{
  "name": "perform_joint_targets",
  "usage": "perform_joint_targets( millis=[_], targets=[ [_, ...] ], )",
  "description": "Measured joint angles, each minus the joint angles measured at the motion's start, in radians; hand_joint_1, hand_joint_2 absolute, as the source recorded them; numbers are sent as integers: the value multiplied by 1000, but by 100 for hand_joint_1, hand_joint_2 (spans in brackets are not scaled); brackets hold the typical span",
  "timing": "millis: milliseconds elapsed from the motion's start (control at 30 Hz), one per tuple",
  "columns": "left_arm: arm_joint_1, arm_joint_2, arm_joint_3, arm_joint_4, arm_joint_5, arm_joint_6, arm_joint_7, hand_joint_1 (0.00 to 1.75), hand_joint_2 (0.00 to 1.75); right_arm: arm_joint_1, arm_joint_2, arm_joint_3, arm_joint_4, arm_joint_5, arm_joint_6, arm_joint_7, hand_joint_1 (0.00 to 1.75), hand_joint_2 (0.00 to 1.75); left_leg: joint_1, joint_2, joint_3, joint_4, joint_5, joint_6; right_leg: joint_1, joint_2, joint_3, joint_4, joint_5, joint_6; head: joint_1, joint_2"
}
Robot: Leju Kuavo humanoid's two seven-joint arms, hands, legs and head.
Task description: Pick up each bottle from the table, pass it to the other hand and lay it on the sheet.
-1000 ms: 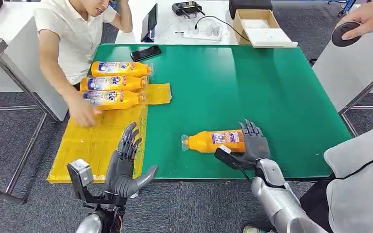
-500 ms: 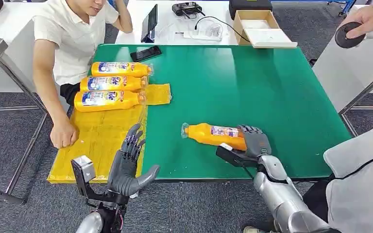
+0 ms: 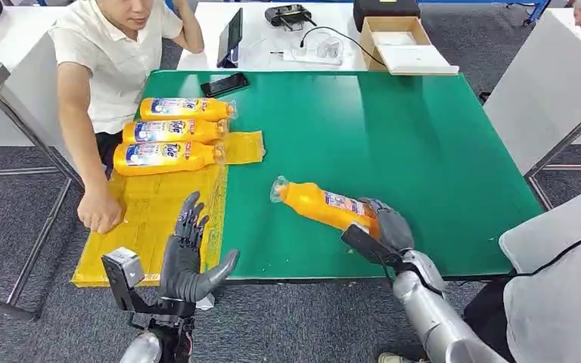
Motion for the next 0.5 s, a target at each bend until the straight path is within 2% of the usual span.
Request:
perform_joint_targets(
  millis=[133, 233, 500],
  targets=[
    [14, -7, 2, 6, -12, 60, -9, 0, 175, 85, 37, -1, -131, -103, -28, -35, 175, 175, 1, -2, -5, 0, 0, 0, 0, 0, -3, 1, 0, 0, 0, 0],
    [24, -10, 2, 16, -7, 72, -16, 0, 175, 139, 58, 1, -221, -118, -32, -34, 175, 175, 1, -2, -10, 0, 1, 0, 0, 0, -8, 1, 0, 0, 0, 0],
    [27, -13, 6, 30, -7, 74, -19, 0, 175, 179, 71, 2, -312, -123, -35, -28, 175, 175, 0, -3, -14, 0, 1, 0, -1, 0, -11, 0, 0, 0, 0, 0]
  ],
)
